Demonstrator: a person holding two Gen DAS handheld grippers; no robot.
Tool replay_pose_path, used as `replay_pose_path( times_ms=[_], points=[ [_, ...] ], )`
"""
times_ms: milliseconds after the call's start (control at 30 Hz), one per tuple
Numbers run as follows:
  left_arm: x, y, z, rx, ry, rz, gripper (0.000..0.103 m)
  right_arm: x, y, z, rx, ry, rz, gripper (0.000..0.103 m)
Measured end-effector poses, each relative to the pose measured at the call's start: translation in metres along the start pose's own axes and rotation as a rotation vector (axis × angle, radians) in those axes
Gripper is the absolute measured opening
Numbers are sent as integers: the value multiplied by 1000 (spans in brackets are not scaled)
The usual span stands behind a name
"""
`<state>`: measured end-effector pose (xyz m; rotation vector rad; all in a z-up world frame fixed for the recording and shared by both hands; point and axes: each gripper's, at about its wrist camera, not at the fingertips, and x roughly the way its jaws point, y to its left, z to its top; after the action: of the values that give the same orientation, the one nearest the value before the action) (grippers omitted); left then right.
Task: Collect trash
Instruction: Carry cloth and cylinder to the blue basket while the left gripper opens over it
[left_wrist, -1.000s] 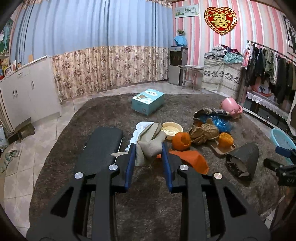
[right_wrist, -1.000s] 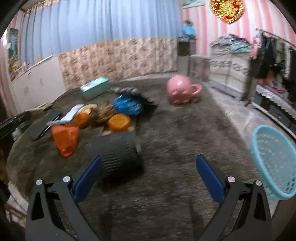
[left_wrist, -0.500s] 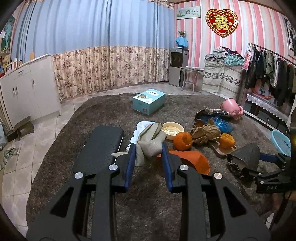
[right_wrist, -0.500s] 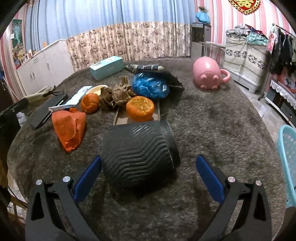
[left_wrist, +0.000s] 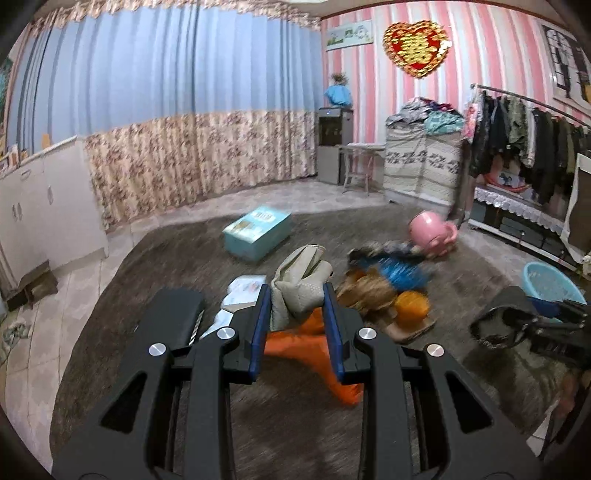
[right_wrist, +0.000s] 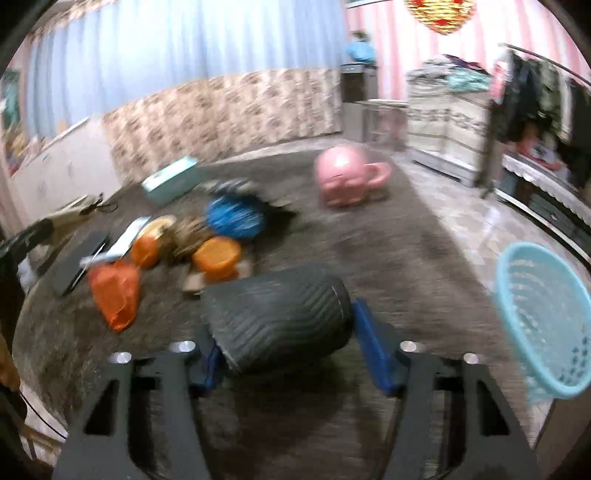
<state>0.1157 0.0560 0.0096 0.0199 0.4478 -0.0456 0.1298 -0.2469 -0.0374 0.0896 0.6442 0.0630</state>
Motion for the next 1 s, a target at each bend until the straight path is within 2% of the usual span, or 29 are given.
replay_pose_path(
  times_ms=[133, 267, 467, 633, 733, 900, 1000],
  points=[
    [3, -28, 15, 17, -33, -52, 27, -13, -48, 5, 101, -22, -44, 60],
    [9, -54, 23, 33, -37, -97, 27, -17, -79, 6, 140, -33, -107, 59],
    [23, -97, 38, 79, -35, -153, 27, -46, -133, 27, 255, -131, -197, 60],
    [30, -139, 51, 108, -51, -200, 27, -62, -183, 43, 310, -185, -337, 60],
    [35, -161, 56, 116, -43, -235, 27, -69, -207, 43, 337, -213, -382, 60],
    [47, -199, 57, 153, -31, -280, 27, -62, -238, 22, 365, -178, -443, 60],
    [55, -233, 56, 161, -9, -344, 27, -63, -254, 18, 346, -160, -494, 60]
  ],
)
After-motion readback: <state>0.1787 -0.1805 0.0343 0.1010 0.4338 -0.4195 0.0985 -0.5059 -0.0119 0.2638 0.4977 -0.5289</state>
